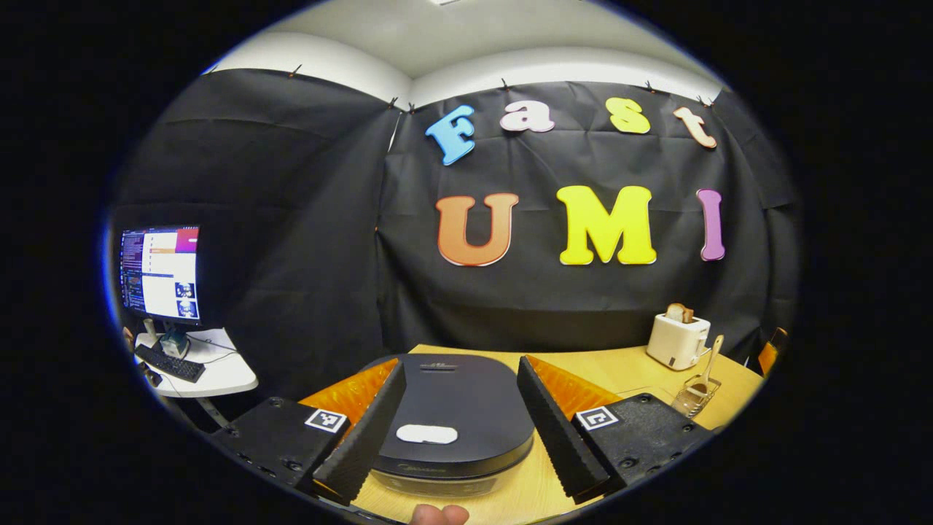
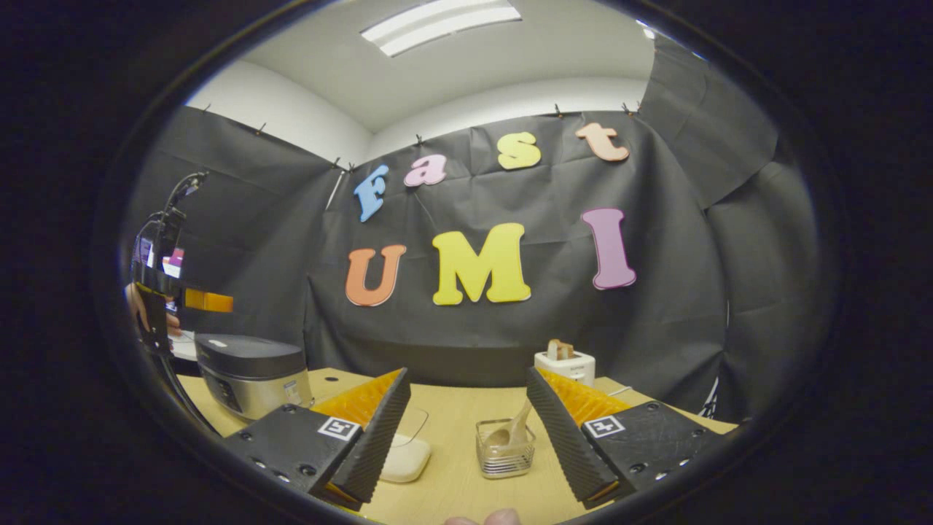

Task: Close the left gripper, press the button to open the rice cooker; take a wooden spoon from the chopstick holder with the right hand, scoop a spoonful of rice and pour it into the rice cooker, then put the wooden spoon back into the chopstick holder.

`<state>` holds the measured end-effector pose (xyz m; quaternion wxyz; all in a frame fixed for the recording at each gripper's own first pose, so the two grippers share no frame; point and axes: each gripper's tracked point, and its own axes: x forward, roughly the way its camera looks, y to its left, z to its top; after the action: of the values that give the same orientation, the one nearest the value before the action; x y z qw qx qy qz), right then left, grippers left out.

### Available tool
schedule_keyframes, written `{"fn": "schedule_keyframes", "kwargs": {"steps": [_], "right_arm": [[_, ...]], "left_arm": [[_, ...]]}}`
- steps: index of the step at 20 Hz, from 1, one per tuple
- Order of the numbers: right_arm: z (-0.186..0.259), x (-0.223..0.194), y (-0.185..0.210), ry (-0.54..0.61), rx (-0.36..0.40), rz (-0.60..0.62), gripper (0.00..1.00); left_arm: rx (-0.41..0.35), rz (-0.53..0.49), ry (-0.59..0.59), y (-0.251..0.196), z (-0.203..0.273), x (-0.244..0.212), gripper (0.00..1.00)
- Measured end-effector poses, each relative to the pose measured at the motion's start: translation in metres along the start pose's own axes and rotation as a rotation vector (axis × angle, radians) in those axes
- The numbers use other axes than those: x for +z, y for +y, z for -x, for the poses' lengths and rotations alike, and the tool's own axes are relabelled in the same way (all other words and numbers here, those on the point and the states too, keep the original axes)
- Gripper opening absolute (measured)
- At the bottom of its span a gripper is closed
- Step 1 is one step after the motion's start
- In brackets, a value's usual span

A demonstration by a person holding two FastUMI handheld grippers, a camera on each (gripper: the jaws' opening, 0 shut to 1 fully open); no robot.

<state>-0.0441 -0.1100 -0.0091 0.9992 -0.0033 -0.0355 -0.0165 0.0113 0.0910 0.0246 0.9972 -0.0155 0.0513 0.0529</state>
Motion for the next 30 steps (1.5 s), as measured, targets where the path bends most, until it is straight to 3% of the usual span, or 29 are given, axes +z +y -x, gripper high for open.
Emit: {"fn": "schedule_keyframes", "kwargs": {"steps": [5, 6, 7, 11, 15, 19, 23, 24, 25, 30], "right_arm": [[-0.009, 0.017, 0.002, -0.007, -0.031, -0.005, 0.95], [-0.008, 0.020, 0.003, -0.010, -0.037, -0.001, 0.91], [-0.007, 0.022, 0.006, -0.014, -0.042, 0.006, 0.95], [0.000, 0.030, 0.019, -0.034, -0.061, 0.037, 0.95], [0.001, 0.033, 0.033, -0.039, -0.074, 0.068, 0.96], [-0.002, 0.031, 0.048, -0.024, -0.072, 0.066, 0.95], [-0.007, 0.022, 0.066, -0.003, -0.059, 0.041, 0.95], [-0.010, 0.019, 0.069, 0.013, -0.051, 0.031, 0.92], [-0.011, 0.018, 0.068, 0.024, -0.059, 0.031, 0.95], [-0.014, 0.024, 0.068, 0.024, -0.082, 0.028, 0.93]], "left_arm": [[-0.084, 0.008, -0.059, -0.049, 0.016, 0.006, 0.98], [-0.086, 0.005, -0.071, -0.053, 0.018, 0.006, 0.98], [-0.089, 0.003, -0.076, -0.056, 0.020, 0.002, 0.98], [-0.130, 0.035, -0.077, -0.076, 0.031, -0.011, 1.00], [-0.089, 0.001, -0.104, -0.072, 0.039, -0.011, 0.98], [-0.095, -0.030, -0.116, -0.072, 0.041, -0.011, 0.98], [-0.088, 0.001, -0.129, -0.069, 0.045, -0.003, 0.98], [-0.081, 0.004, -0.143, -0.067, 0.045, 0.001, 0.98], [-0.073, 0.001, -0.152, -0.065, 0.046, 0.003, 0.98], [-0.063, 0.015, -0.148, -0.061, 0.043, 0.001, 0.98]]}}
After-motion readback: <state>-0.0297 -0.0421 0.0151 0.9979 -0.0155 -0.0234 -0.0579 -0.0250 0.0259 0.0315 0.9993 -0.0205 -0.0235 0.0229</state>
